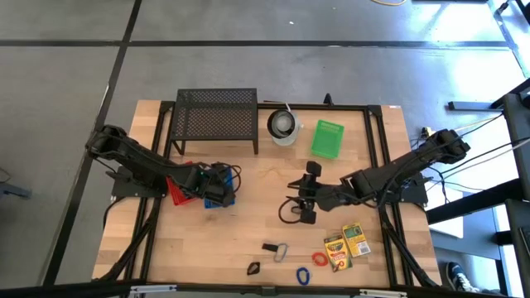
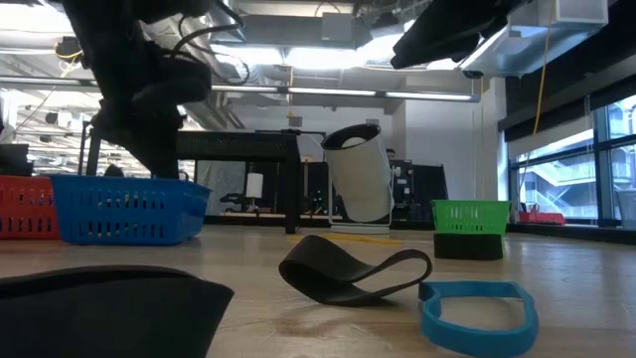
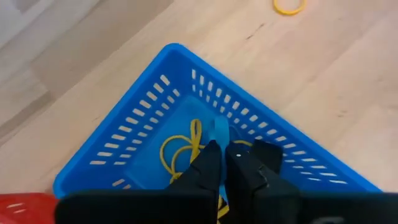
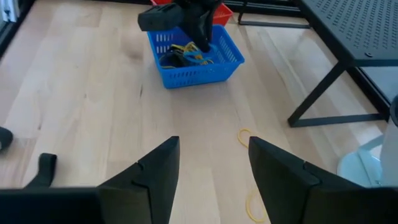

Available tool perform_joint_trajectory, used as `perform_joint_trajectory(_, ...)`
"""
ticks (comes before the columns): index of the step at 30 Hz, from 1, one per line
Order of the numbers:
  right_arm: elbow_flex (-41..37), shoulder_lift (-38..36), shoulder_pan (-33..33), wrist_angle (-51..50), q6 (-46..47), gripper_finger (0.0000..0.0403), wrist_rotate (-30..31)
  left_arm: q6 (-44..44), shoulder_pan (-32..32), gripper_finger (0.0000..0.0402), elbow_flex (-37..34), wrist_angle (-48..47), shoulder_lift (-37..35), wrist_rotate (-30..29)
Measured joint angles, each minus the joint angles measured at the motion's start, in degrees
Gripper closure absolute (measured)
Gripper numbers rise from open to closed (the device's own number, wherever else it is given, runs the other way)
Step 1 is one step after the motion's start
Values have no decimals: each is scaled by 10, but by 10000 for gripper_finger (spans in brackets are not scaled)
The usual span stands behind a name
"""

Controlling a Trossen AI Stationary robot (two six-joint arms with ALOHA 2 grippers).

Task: Pick & Place Office Desk Supplies
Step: Put the blue rubber band into the blue bin, then put the black rubber band into the blue bin

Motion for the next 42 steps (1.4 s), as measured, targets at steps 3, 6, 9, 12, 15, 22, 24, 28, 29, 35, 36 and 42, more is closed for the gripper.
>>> perform_joint_trajectory(3,0,0,-7,-7,0,209,0,-6,4,381,-2,-10,0,1)
perform_joint_trajectory(6,0,0,-14,-8,1,209,-4,9,8,356,-2,-20,0,12)
perform_joint_trajectory(9,0,0,-21,-10,8,209,-30,24,15,324,-2,-31,-3,14)
perform_joint_trajectory(12,0,0,-27,-23,32,209,-63,29,25,294,-2,-37,-10,15)
perform_joint_trajectory(15,0,0,-28,-57,63,209,-96,40,33,271,-1,-40,-23,17)
perform_joint_trajectory(22,-17,0,-25,-133,123,209,-161,51,41,248,-1,-37,-60,30)
perform_joint_trajectory(24,-35,0,-22,-133,125,209,-176,52,41,248,-1,-24,-70,29)
perform_joint_trajectory(28,-82,0,-17,-110,129,209,-182,56,34,250,-1,29,-89,26)
perform_joint_trajectory(29,-95,1,-17,-97,129,209,-182,65,31,251,-1,49,-93,24)
perform_joint_trajectory(35,-168,1,-17,3,113,209,-182,157,4,247,-1,182,-99,13)
perform_joint_trajectory(36,-178,1,-17,22,106,209,-182,171,0,247,-1,198,-99,13)
perform_joint_trajectory(42,-220,1,-17,113,88,209,-182,208,-16,247,-1,249,-99,11)
